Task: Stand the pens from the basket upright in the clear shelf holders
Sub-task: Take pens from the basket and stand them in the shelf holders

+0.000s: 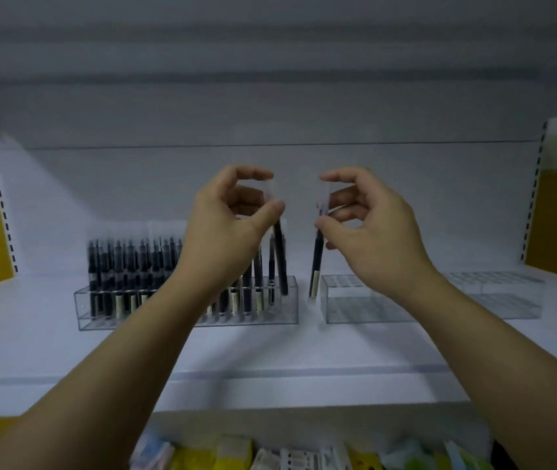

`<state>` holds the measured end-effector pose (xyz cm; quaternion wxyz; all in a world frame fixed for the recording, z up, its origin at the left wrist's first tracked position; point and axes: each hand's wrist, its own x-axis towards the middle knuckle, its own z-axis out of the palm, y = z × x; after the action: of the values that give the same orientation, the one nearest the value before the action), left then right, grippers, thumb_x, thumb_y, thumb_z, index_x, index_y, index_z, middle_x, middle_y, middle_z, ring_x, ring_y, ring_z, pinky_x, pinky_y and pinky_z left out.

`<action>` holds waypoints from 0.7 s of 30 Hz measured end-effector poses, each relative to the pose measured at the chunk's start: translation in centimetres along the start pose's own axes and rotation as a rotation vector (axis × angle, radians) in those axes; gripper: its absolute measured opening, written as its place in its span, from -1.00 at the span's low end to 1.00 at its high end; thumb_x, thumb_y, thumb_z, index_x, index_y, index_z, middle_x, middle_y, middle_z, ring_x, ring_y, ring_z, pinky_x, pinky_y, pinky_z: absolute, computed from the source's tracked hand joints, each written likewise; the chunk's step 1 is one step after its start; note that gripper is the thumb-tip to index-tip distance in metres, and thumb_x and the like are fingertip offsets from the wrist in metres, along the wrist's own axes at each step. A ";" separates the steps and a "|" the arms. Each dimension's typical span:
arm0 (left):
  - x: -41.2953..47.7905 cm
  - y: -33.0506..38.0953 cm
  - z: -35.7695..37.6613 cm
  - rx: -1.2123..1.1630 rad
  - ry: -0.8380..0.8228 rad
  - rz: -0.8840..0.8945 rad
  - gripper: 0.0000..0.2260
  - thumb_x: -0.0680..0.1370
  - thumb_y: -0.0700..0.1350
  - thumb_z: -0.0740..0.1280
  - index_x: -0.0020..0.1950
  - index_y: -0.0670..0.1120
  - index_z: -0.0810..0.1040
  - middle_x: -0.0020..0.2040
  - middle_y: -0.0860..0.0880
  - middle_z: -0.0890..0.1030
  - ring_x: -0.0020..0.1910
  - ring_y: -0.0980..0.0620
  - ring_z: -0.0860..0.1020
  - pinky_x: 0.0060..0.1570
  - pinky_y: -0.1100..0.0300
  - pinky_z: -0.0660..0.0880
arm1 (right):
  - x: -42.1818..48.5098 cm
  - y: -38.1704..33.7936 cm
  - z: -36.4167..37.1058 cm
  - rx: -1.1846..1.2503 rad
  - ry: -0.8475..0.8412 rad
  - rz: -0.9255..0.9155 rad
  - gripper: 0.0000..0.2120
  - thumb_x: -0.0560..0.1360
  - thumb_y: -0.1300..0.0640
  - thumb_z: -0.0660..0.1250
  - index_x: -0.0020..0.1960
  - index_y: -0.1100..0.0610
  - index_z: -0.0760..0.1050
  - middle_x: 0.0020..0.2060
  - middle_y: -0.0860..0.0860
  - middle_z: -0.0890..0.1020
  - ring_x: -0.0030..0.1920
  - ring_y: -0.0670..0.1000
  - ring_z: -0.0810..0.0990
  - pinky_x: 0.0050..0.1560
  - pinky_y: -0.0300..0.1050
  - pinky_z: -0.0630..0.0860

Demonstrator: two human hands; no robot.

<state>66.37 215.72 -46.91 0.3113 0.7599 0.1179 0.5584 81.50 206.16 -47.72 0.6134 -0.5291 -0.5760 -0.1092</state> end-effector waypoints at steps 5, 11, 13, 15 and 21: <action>2.8 -0.9 0.7 0.126 0.035 0.107 -0.76 0.51 -0.09 0.42 0.10 0.14 0.47 -0.08 0.11 0.58 -0.16 0.23 0.59 -0.19 0.42 0.53 | 2.5 1.9 1.7 -0.003 0.023 -0.041 -0.61 0.46 0.20 0.44 0.19 -0.11 0.45 -0.15 -0.14 0.57 -0.17 -0.15 0.60 -0.21 -0.18 0.64; 4.7 -3.0 1.4 0.319 -0.013 0.158 -0.77 0.50 -0.07 0.44 0.08 0.16 0.49 -0.12 0.13 0.59 -0.16 0.25 0.59 -0.19 0.37 0.56 | 4.1 4.2 3.3 -0.031 -0.047 -0.050 -0.61 0.46 0.19 0.45 0.18 -0.08 0.41 -0.13 -0.09 0.58 -0.21 -0.14 0.62 -0.23 -0.20 0.63; 5.0 -3.7 1.5 0.348 -0.026 0.148 -0.78 0.49 -0.06 0.44 0.08 0.15 0.50 -0.13 0.13 0.60 -0.17 0.27 0.59 -0.19 0.40 0.54 | 4.4 4.9 3.5 -0.046 -0.063 -0.050 -0.62 0.46 0.18 0.45 0.20 -0.07 0.42 -0.12 -0.08 0.58 -0.23 -0.12 0.62 -0.22 -0.15 0.64; 5.1 -4.5 1.7 0.383 -0.058 0.136 -0.79 0.49 -0.05 0.44 0.06 0.16 0.50 -0.14 0.13 0.61 -0.17 0.27 0.59 -0.18 0.45 0.51 | 4.7 5.5 3.7 -0.064 -0.086 -0.033 -0.62 0.46 0.17 0.45 0.21 -0.06 0.43 -0.12 -0.09 0.58 -0.23 -0.10 0.62 -0.19 -0.09 0.64; 4.5 -5.7 1.6 0.636 -0.130 0.142 -0.83 0.49 0.08 0.39 0.00 0.18 0.44 -0.20 0.24 0.52 -0.31 0.32 0.50 -0.05 0.25 0.53 | 4.1 7.0 4.5 -0.064 -0.157 -0.008 -0.61 0.41 0.14 0.50 0.17 -0.09 0.48 -0.16 -0.11 0.60 -0.20 -0.16 0.61 -0.21 -0.37 0.55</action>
<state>70.36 221.97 -47.18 0.0254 0.8594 0.2130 0.4641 85.32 214.53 -49.01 0.5487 -0.5531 -0.6207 -0.0878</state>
